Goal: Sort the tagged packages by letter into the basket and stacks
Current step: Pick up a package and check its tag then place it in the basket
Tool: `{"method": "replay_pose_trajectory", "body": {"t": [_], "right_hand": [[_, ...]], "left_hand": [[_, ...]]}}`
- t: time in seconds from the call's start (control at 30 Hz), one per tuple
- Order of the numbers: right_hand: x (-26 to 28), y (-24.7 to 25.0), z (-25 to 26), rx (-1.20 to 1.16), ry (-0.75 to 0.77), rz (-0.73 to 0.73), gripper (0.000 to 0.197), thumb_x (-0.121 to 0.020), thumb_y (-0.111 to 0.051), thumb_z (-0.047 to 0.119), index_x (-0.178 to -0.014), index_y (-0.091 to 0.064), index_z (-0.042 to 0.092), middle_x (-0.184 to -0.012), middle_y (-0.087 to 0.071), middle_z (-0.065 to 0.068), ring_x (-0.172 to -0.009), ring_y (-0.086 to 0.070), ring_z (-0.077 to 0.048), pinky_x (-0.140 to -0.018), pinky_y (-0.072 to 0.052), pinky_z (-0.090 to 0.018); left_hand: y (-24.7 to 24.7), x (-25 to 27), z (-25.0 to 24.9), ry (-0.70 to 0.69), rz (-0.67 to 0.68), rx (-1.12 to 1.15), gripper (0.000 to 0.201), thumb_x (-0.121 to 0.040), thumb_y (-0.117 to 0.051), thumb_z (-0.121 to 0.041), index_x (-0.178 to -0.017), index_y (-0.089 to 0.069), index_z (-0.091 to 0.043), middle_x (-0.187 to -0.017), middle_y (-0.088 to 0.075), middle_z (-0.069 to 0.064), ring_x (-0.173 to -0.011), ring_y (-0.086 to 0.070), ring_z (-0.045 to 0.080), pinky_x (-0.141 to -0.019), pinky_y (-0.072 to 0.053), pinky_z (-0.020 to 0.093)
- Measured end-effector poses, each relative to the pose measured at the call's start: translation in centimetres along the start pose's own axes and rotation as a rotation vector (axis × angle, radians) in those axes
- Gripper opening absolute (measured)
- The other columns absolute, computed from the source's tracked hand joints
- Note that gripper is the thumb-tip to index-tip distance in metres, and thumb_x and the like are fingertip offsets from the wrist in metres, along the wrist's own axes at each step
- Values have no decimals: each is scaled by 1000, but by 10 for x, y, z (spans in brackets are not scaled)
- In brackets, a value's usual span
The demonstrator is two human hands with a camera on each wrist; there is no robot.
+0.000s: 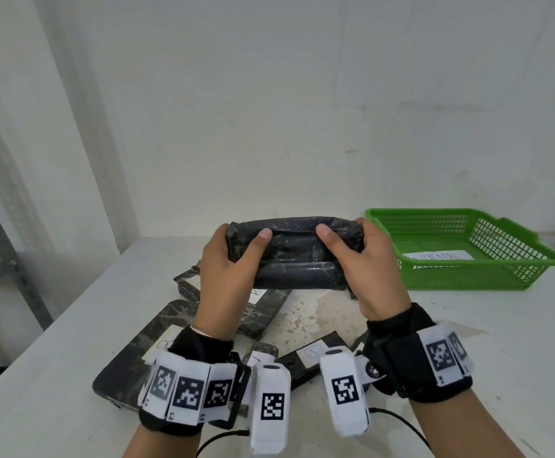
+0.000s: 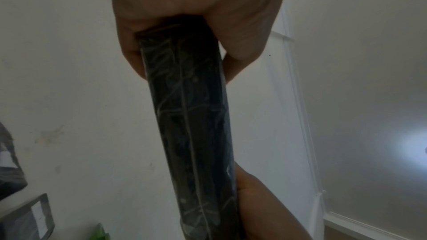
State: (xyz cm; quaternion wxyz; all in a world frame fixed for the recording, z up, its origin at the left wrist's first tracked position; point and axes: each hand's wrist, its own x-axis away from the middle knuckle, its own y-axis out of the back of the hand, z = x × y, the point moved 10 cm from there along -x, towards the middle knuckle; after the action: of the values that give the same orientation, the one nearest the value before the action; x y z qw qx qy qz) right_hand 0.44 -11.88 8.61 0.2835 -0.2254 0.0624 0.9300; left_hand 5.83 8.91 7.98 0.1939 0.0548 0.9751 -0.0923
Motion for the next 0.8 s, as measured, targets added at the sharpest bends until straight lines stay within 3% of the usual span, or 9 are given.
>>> {"method": "replay_pose_trajectory", "body": {"t": [0.17, 0.27, 0.43, 0.5, 0.6, 0.67, 0.73, 0.8], "right_hand": [[2, -2, 6, 66, 45, 1, 34, -84, -75, 35, -84, -59, 6, -82, -68, -9, -81, -67, -25, -80, -56, -47], [4, -6, 4, -14, -12, 12, 42, -76, -81, 39, -86, -60, 5, -88, -70, -14, -86, -69, -29, -81, -58, -47], [7, 3, 11, 64, 53, -56, 41, -70, -85, 37, -76, -59, 6, -71, -66, -1, -69, -65, -16, -68, -55, -34], [8, 3, 10, 80, 59, -76, 43, -70, -85, 38, -77, -60, 4, -71, -67, -2, -69, -66, -17, -66, -55, -32], [9, -2, 1, 61, 26, -60, 43, -71, -86, 39, -80, -61, 6, -77, -70, -7, -76, -69, -25, -73, -58, -42], [9, -6, -3, 32, -19, -30, 42, -69, -86, 41, -80, -60, 9, -79, -70, -5, -78, -70, -23, -77, -59, -46], [9, -7, -3, 36, -27, -10, 45, -66, -87, 43, -81, -60, 11, -78, -70, -1, -77, -70, -18, -75, -59, -42], [9, -5, 4, 79, 20, -17, 41, -66, -88, 41, -77, -58, 15, -73, -68, 4, -70, -67, -10, -67, -56, -30]], "left_hand": [[6, 1, 1, -16, -57, -38, 26, -83, -78, -29, -97, -68, -11, -92, -75, 6, -89, -73, 24, -84, -58, 54], [7, 1, 0, -47, -92, -90, 23, -84, -78, -30, -93, -67, -11, -87, -74, 4, -85, -72, 22, -82, -58, 53], [-1, 4, -5, -36, -37, -69, 25, -81, -80, -30, -94, -68, -12, -89, -76, 3, -86, -73, 20, -83, -59, 47], [0, 4, -3, -31, -34, -61, 25, -80, -81, -29, -93, -69, -12, -88, -76, 5, -85, -74, 21, -82, -59, 46], [5, 3, -2, -53, -84, -100, 23, -81, -80, -29, -86, -67, -12, -82, -74, 4, -80, -72, 21, -80, -59, 47], [6, 3, -3, -60, -95, -115, 25, -82, -79, -31, -85, -66, -10, -81, -73, 5, -79, -72, 21, -80, -59, 48], [6, 4, -2, -56, -90, -114, 27, -82, -79, -32, -88, -66, -8, -82, -73, 6, -80, -72, 22, -81, -59, 50], [5, 5, -3, -47, -74, -99, 29, -81, -80, -32, -91, -67, -9, -85, -75, 5, -83, -73, 22, -82, -59, 51]]}}
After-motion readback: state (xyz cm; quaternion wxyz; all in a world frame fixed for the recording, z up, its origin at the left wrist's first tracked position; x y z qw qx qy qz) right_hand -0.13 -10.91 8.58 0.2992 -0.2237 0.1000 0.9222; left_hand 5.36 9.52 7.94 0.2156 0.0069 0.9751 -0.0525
